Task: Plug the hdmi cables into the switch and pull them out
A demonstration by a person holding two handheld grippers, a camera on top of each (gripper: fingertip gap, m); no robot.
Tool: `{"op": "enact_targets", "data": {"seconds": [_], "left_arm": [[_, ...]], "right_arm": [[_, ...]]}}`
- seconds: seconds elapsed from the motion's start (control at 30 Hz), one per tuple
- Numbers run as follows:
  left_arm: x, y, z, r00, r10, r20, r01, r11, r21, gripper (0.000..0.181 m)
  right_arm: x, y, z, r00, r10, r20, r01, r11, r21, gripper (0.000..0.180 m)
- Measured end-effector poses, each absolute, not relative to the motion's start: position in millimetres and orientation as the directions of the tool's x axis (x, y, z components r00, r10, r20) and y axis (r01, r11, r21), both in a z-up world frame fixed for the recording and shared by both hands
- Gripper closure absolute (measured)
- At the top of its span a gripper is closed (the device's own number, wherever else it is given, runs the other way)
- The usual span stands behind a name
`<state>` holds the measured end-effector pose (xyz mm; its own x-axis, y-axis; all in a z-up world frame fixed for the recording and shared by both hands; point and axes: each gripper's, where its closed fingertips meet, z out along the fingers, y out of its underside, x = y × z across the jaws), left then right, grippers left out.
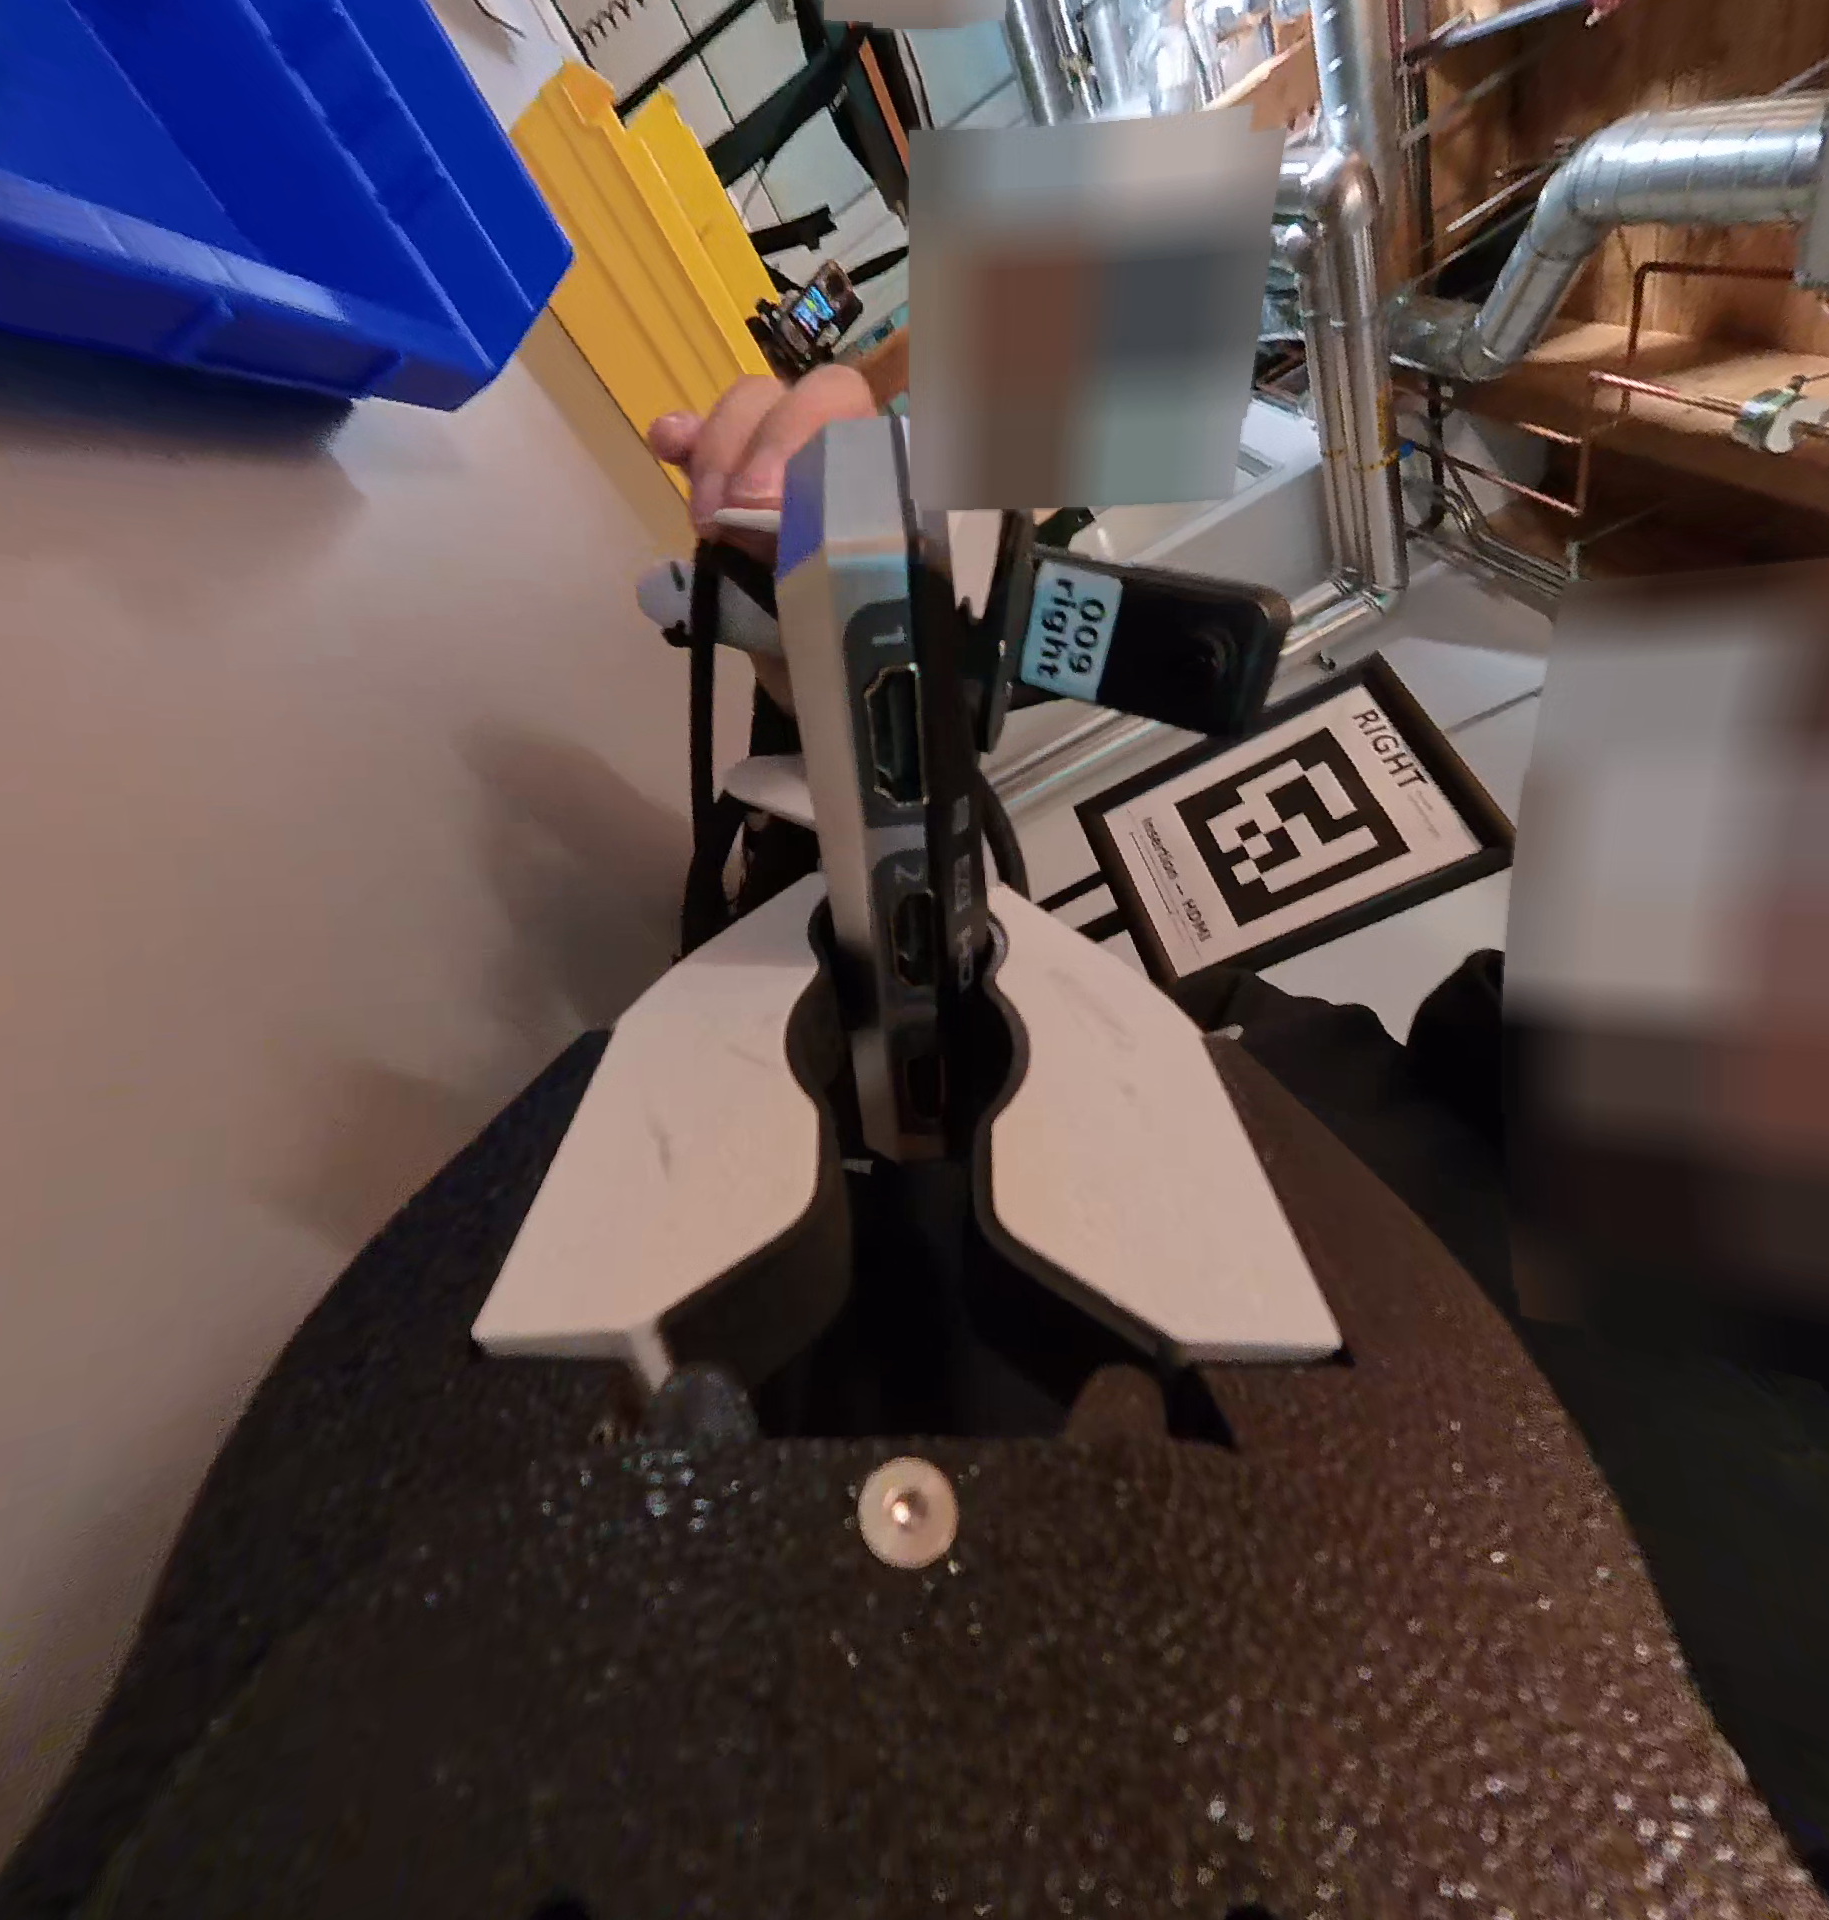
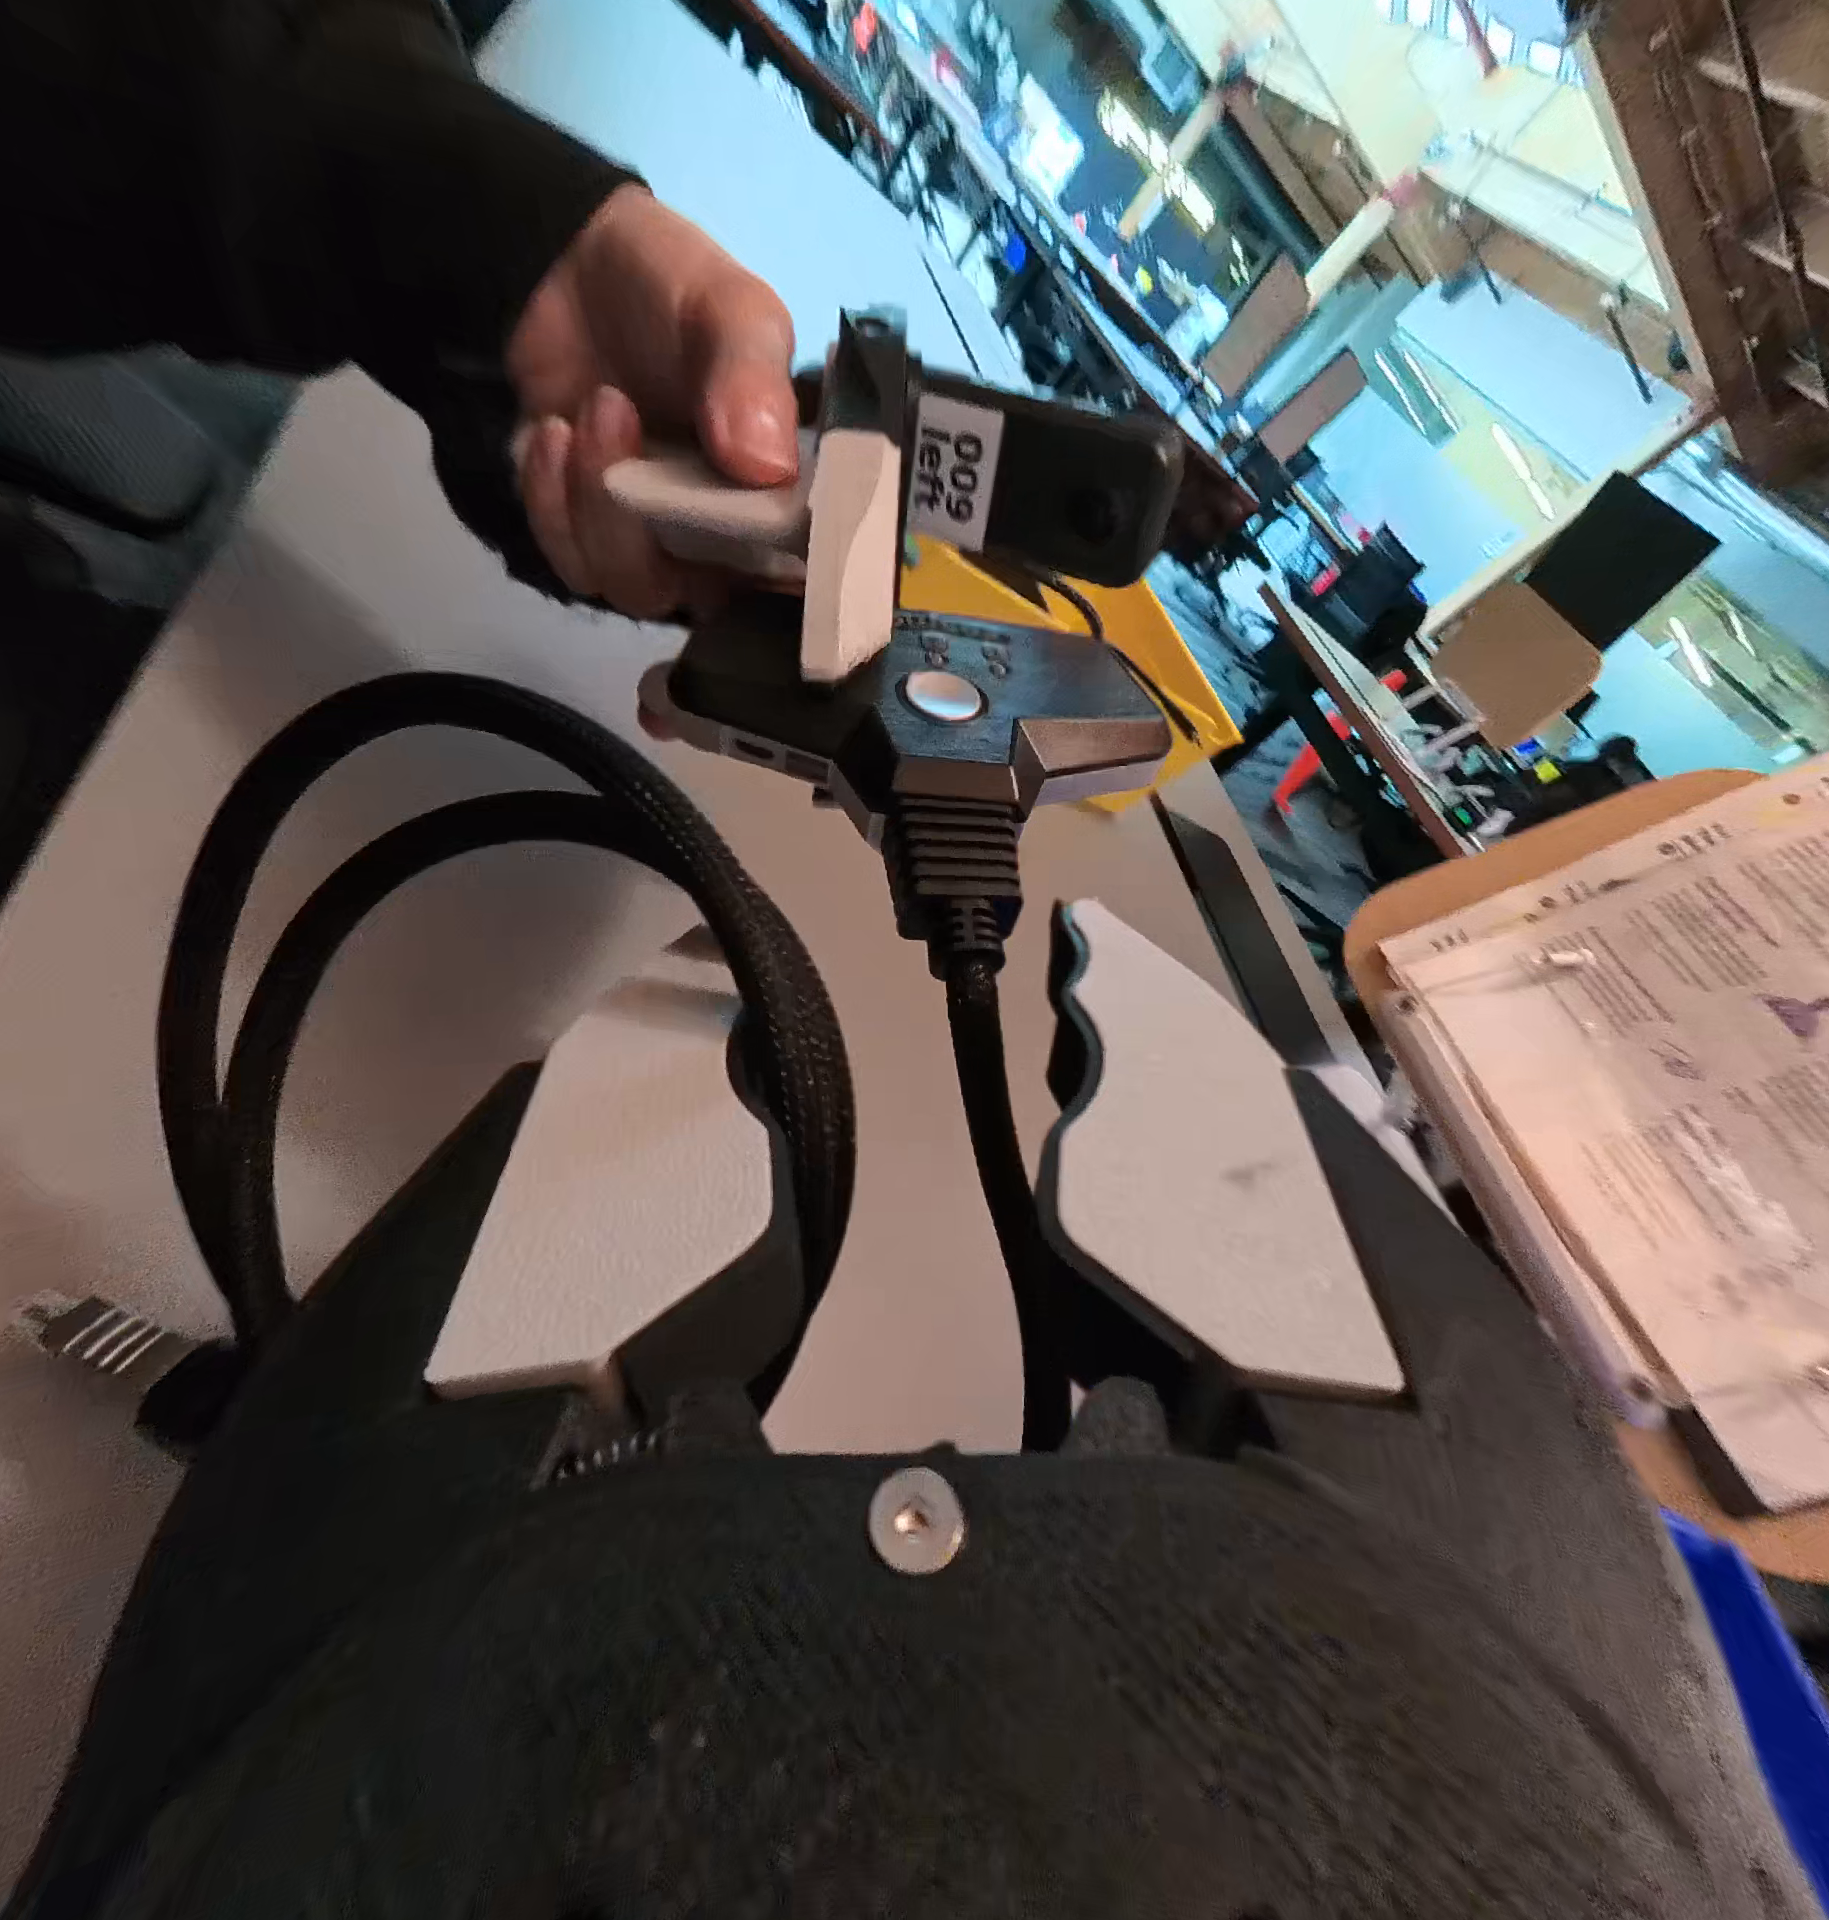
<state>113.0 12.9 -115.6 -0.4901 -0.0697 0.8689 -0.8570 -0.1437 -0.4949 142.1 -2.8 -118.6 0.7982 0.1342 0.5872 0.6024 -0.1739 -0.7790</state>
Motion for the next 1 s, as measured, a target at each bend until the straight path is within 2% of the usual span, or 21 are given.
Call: {"op": "enact_targets", "data": {"seconds": [0.17, 0.37, 0.47, 0.53, 0.7, 0.83, 0.9, 0.97, 1.0], "left_arm": [[106, 10, -110, -0.498, -0.038, 0.867, -0.86, -0.111, -0.498, 0.16], [101, 4, -109, -0.499, -0.008, 0.866, -0.864, -0.071, -0.498, 0.159], [101, 9, -108, -0.494, 0.009, 0.869, -0.866, -0.092, -0.492, 0.158], [100, 9, -106, -0.489, 0.024, 0.872, -0.869, -0.099, -0.485, 0.158], [101, 5, -106, -0.49, 0.032, 0.871, -0.868, -0.109, -0.484, 0.158], [112, 12, -107, -0.575, -0.045, 0.817, -0.804, -0.154, -0.575, 0.153], [125, 21, -101, -0.659, -0.165, 0.734, -0.703, -0.214, -0.679, 0.145], [135, 33, -98, -0.756, -0.366, 0.543, -0.512, -0.187, -0.839, 0.132], [138, 38, -101, -0.789, -0.475, 0.389, -0.387, -0.107, -0.916, 0.125]], "right_arm": [[134, -3, -109, 0.869, 0.176, 0.463, 0.476, -0.037, -0.879, 0.149], [127, 3, -113, 0.892, 0.225, 0.392, 0.394, 0.039, -0.918, 0.151], [128, -4, -99, 0.911, 0.218, 0.349, 0.33, 0.12, -0.936, 0.142], [129, -4, -100, 0.908, 0.208, 0.365, 0.348, 0.114, -0.931, 0.153], [126, -1, -97, 0.908, 0.229, 0.352, 0.327, 0.139, -0.935, 0.157], [133, 4, -102, 0.937, 0.231, 0.262, 0.237, 0.129, -0.963, 0.157], [140, 4, -101, 0.957, 0.24, 0.16, 0.13, 0.134, -0.982, 0.157], [146, 1, -99, 0.964, 0.263, 0.033, -0.002, 0.133, -0.991, 0.157], [148, 2, -102, 0.958, 0.286, -0.034, -0.066, 0.103, -0.992, 0.157]]}}
